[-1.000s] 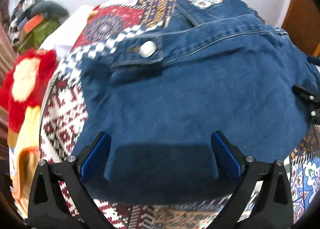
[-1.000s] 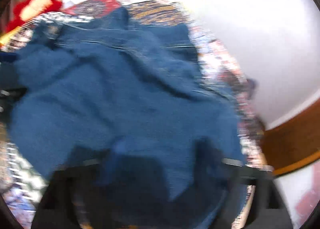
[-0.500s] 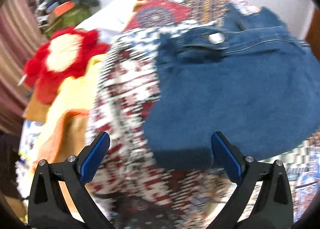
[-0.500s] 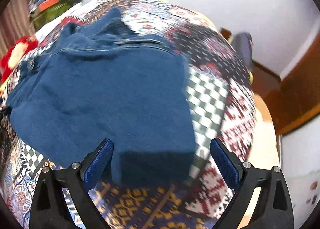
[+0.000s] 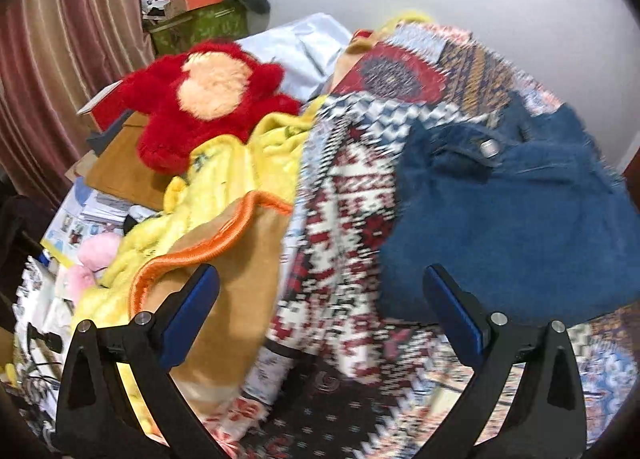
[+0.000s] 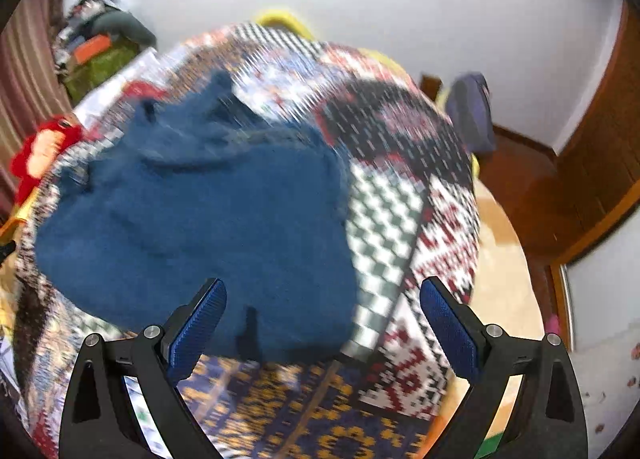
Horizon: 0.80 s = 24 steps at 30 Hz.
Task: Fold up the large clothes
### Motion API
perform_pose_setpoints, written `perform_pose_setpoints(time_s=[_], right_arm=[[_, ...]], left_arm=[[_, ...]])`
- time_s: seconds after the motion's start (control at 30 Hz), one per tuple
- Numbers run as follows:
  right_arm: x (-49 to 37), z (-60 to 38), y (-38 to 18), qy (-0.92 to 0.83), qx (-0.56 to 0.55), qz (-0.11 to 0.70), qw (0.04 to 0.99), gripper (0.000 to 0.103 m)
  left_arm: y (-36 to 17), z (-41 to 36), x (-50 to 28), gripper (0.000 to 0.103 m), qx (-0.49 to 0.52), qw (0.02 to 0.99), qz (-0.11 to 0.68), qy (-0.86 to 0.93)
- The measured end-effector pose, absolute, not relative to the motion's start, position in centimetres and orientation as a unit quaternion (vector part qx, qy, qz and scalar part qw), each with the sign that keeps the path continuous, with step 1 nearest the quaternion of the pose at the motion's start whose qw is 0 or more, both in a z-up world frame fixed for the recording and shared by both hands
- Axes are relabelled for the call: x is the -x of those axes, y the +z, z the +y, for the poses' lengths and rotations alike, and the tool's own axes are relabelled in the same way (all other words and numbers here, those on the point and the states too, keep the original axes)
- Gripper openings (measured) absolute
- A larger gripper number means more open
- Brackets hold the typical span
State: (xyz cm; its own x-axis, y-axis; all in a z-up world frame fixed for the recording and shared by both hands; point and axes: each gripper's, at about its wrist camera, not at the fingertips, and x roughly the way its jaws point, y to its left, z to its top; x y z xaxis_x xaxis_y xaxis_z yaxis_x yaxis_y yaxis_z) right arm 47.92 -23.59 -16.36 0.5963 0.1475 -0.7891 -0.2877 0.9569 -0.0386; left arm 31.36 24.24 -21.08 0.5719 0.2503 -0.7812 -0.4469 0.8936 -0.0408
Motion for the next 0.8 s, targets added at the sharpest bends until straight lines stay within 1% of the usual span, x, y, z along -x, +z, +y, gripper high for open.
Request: perform_pose_setpoints(time_s=[0.13, 0.3, 0.37, 0.5, 0.67, 0.73, 0.8], right_arm=[[-47.1, -20.5, -14.2, 0.158, 0.073, 0.404, 0.898, 0.097], [-46.7, -16.5, -14.2, 0.203, 0.063, 0.401, 0.891, 0.097], [-46.8, -15.0, -15.4, 0.216, 0.066, 0.413, 0.882, 0.097], [-47.6, -12.9, -18.6, 0.225, 0.08, 0.447, 0.862, 0.097], [-49.2, -11.8, -23.7, 0.224, 0.09, 0.513, 0.824, 0.097], [-48.9, -11.8, -24.1, 0.225, 0.104, 0.504, 0.828, 0.097], [-48.6, -11.6, -24.1, 0.231, 0.116, 0.498, 0.828, 0.097]], left_arm=[[-20.6, 22.6, -32.0, 0.103, 0.16, 0.886, 0.409, 0.151], [-23.2, 21.1, -33.2, 0.103, 0.281, 0.858, 0.425, 0.064], [-24.7, 20.6, -33.7, 0.103, 0.321, 0.844, 0.429, 0.041], [-27.6, 19.5, -35.3, 0.103, 0.368, 0.815, 0.447, 0.013], [-30.5, 19.2, -37.0, 0.101, 0.443, 0.778, 0.444, -0.026], [-31.7, 19.5, -37.8, 0.1, 0.483, 0.76, 0.433, -0.04], [-32.0, 19.8, -38.6, 0.1, 0.496, 0.762, 0.413, -0.042]])
